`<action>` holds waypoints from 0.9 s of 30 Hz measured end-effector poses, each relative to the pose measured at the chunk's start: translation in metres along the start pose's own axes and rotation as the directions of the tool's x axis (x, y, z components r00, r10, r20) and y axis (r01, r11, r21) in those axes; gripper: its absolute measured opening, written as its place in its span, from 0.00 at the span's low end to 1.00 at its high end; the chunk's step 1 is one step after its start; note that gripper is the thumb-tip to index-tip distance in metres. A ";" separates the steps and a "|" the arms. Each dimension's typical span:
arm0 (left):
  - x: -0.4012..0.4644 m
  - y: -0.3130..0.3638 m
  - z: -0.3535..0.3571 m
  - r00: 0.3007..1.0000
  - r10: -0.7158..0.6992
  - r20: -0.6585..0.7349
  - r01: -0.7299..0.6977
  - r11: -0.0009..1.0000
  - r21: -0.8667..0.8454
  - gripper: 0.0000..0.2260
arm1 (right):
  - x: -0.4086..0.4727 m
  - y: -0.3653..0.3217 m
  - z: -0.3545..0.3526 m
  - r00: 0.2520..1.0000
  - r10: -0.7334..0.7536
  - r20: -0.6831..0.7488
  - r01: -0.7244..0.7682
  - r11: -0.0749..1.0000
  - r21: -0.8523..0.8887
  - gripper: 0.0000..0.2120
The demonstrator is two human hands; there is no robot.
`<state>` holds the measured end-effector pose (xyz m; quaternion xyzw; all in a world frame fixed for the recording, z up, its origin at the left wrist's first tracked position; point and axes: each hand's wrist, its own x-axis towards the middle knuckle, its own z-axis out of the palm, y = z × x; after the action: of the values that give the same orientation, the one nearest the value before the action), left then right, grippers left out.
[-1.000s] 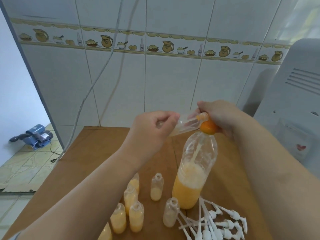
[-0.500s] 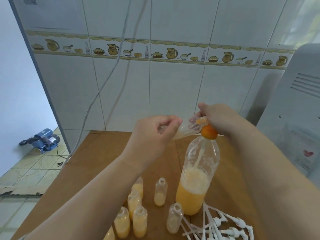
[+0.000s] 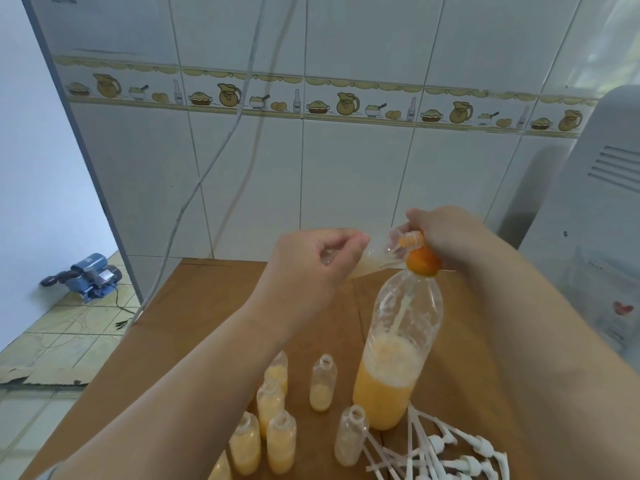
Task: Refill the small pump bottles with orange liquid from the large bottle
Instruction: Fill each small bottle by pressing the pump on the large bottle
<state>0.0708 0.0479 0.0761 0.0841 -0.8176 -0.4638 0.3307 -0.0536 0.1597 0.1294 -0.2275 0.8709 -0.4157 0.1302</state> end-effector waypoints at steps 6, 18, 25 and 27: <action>0.004 0.015 -0.010 0.997 0.077 -0.026 -0.076 0.996 0.044 0.08 | 0.000 -0.005 -0.008 0.998 -0.053 0.033 0.053 0.999 0.000 0.19; 0.005 -0.002 -0.006 1.000 0.024 -0.001 -0.024 1.000 -0.011 0.11 | 0.001 -0.007 -0.002 0.997 -0.037 0.073 0.044 0.995 -0.095 0.21; 0.005 -0.002 -0.005 0.996 0.087 0.003 -0.087 0.996 0.003 0.10 | 0.002 0.000 -0.002 0.998 -0.048 0.032 0.049 0.998 -0.037 0.23; 0.003 -0.006 -0.003 0.998 0.064 0.019 -0.064 0.998 0.008 0.10 | 0.002 0.000 0.001 0.999 -0.009 0.044 0.009 1.000 -0.019 0.23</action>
<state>0.0691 0.0411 0.0739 0.0550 -0.8249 -0.4502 0.3376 -0.0549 0.1581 0.1283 -0.2417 0.8708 -0.4027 0.1451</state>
